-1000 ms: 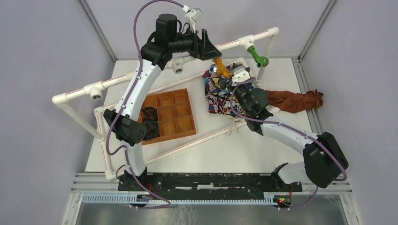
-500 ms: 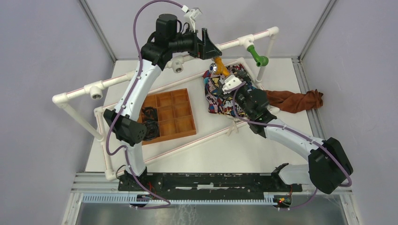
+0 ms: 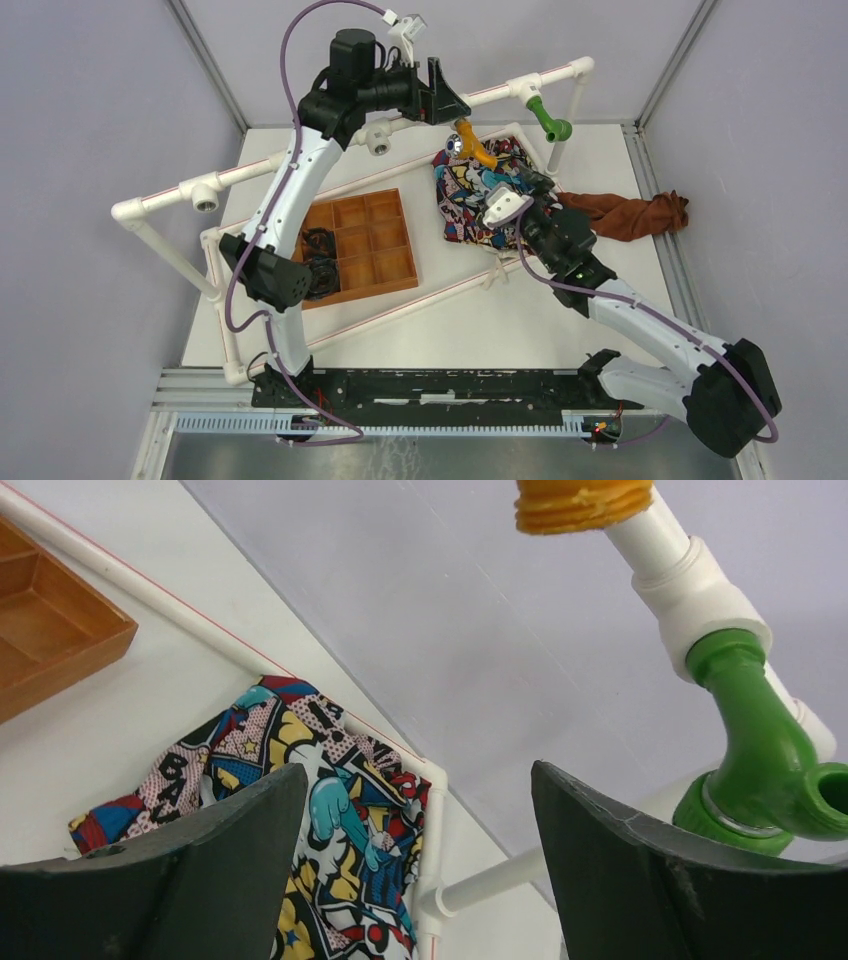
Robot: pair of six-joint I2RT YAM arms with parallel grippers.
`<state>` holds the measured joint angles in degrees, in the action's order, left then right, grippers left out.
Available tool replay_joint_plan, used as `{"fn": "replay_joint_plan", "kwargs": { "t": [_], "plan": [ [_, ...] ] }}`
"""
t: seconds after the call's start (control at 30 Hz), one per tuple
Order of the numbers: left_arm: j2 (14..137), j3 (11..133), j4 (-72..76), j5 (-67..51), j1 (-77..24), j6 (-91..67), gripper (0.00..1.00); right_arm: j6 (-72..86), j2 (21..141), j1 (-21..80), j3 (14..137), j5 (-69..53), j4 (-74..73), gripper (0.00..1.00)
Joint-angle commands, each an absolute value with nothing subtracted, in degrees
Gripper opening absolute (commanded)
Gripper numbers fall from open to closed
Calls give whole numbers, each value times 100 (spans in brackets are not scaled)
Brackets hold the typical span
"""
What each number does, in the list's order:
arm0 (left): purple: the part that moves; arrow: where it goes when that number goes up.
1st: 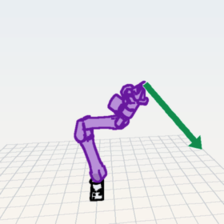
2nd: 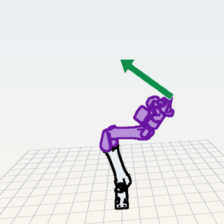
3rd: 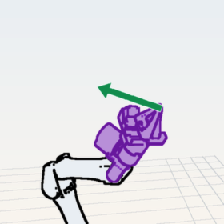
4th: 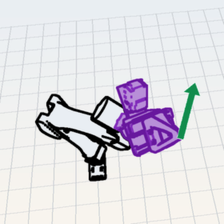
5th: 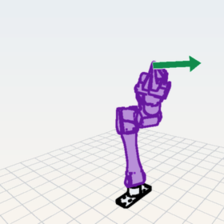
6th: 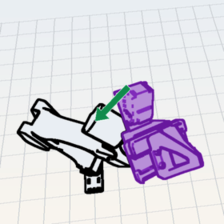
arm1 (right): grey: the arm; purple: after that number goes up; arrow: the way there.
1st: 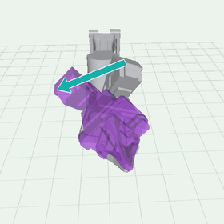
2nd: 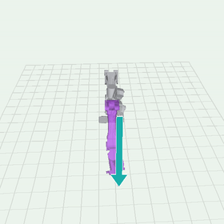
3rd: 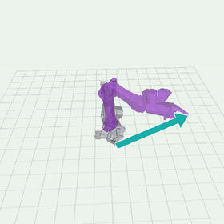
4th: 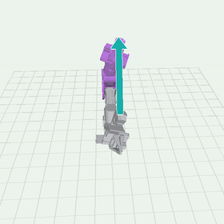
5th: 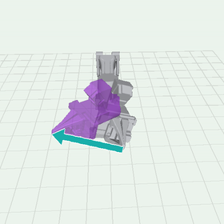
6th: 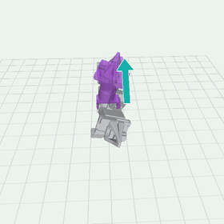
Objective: Install the water faucets
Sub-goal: Install the water faucet onto the adaptor.
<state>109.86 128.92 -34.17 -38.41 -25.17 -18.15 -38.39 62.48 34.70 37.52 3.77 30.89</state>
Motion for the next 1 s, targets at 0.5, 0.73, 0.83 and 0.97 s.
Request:
{"fn": "replay_joint_plan", "kwargs": {
  "t": [0.5, 0.73, 0.83, 0.97],
  "plan": [
    [10546, 12899, -3390, -3693, -2128, -1724, 100, -5098, 5314, 3467, 4552, -495, 1595, 98],
    [10383, 12729, -3418, -3762, -2045, -1630, 100, -4929, 5835, 3529, 5203, -795, 1842, 98],
    [10341, 12689, -3427, -3762, -2034, -1622, 100, -4920, 6099, 3623, 5538, -929, 1802, 98],
    [10318, 12665, -3428, -3766, -2015, -1613, 100, -5006, 6493, 3706, 5893, -874, 1772, 98]
  ]
}}
